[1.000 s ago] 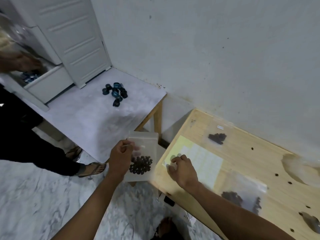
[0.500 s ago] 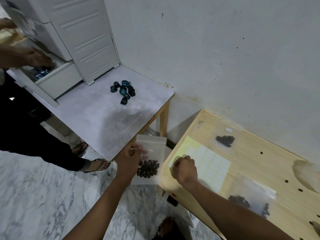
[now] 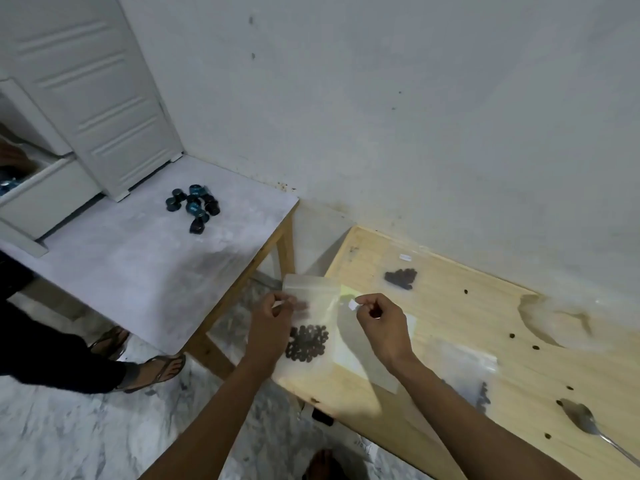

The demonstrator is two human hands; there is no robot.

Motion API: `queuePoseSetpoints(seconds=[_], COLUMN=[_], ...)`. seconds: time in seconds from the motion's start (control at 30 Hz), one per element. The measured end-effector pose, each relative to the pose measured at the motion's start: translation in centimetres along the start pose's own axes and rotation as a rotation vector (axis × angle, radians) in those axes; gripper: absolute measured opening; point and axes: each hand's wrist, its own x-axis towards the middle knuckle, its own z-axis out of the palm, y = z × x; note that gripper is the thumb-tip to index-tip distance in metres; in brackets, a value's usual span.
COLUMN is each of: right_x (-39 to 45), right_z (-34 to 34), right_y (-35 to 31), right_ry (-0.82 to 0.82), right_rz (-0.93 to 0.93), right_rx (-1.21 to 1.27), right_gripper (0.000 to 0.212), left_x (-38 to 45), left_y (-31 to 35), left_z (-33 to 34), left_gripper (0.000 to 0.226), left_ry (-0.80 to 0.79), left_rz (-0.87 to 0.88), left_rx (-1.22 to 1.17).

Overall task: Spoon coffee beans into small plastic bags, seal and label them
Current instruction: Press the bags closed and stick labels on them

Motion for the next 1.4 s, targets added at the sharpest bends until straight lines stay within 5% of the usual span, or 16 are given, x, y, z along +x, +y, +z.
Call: queuePoseSetpoints(seconds=[0.43, 0.87, 1.0, 1.07, 1.27, 1.4], right_x=[-1.6, -2.5, -2.4, -2.5, -2.2, -2.1], right_z=[-8.8, -13.4, -14.3, -14.9, -16.1, -16.7], right_y=[-2.0, -1.6, -1.5, -1.6, -0.7, -0.8], right_ry=[0.204, 0.367, 0.487, 0.459, 0.270, 0.211], right_rz=[-0.101, -0.083, -0.074, 0.001, 0.053, 0.036], right_rx=[0.019, 0.053, -0.052, 0.024, 0.229, 0.234], right_gripper=[0.006, 0.009, 0.043, 0.054, 0.014, 0.013], left_x=[-1.1, -4.1, -4.3, -4.4, -4.3, -4.1], left_y=[3.8, 6.5, 7.0, 7.4, 7.6, 7.5], left_z=[12.6, 17.6, 17.9, 18.0, 17.9, 18.0], left_gripper=[0.013, 0.013, 0.017, 0.016, 0.012, 0.010], left_ry=[-0.284, -0.467, -0.495, -0.484, -0.461, -0.455], left_rz=[0.127, 0.069, 0.122, 0.178, 0.250, 0.258], left_rx=[0.059, -0.076, -0.074, -0.037, -0.012, 0.003])
